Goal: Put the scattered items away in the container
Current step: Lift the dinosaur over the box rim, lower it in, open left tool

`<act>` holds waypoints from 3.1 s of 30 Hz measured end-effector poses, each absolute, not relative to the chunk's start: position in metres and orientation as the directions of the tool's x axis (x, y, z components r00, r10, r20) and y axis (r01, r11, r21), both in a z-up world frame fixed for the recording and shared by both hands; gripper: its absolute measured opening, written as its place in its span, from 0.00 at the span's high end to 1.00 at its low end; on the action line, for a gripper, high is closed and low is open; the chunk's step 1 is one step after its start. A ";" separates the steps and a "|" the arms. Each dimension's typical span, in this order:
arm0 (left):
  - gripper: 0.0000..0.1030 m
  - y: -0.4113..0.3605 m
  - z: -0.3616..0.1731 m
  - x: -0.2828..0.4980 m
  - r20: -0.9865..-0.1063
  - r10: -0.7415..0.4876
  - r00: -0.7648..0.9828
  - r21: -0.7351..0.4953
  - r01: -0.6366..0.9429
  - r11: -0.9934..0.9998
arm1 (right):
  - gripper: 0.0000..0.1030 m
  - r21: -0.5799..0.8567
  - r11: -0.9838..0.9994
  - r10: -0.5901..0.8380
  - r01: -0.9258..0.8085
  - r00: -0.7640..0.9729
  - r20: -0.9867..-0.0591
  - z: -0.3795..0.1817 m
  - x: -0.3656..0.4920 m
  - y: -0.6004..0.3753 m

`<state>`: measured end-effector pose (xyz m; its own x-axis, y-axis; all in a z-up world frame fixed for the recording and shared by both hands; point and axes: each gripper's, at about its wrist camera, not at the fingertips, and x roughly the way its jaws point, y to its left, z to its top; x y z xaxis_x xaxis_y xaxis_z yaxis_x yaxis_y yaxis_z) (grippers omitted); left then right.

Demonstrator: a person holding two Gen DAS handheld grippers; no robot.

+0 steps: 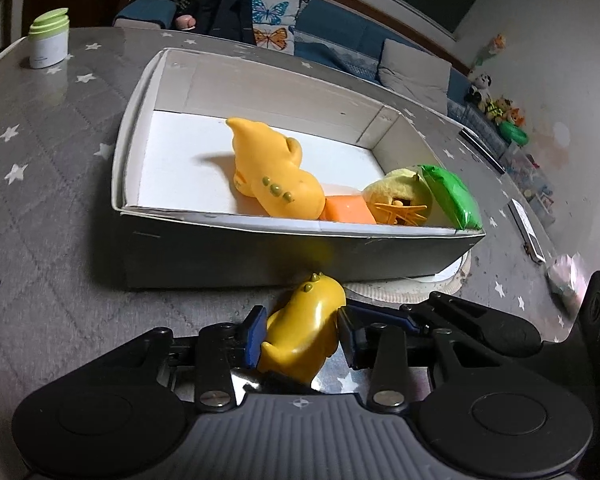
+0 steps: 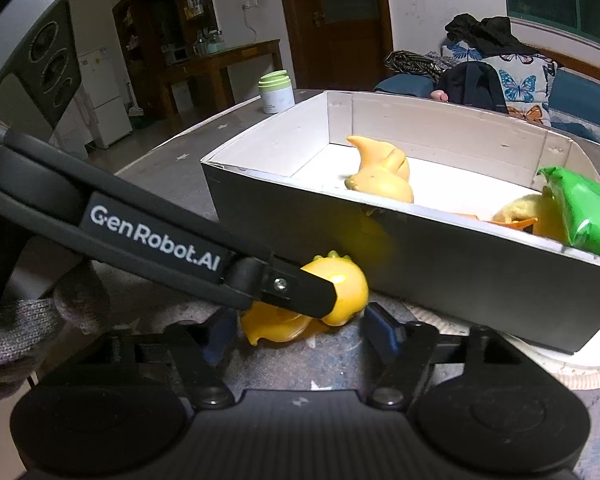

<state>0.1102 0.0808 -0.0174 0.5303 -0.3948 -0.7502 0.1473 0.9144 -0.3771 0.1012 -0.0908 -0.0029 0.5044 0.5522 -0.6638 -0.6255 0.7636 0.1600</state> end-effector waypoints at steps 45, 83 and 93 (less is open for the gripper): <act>0.60 0.122 0.035 0.166 -0.613 -0.402 0.680 -0.582 -0.044 0.812 | 0.43 0.116 0.731 0.604 -0.672 0.560 -0.567 0.047 0.179 -0.060; 0.68 0.102 0.027 0.144 -0.651 -0.265 0.711 -0.431 -0.058 0.901 | 0.38 0.127 0.788 0.562 -0.603 0.618 -0.551 0.042 0.143 -0.093; 0.68 0.078 0.030 0.122 -0.646 -0.226 0.730 -0.354 -0.024 0.935 | 0.22 0.157 0.827 0.532 -0.540 0.661 -0.529 0.044 0.118 -0.123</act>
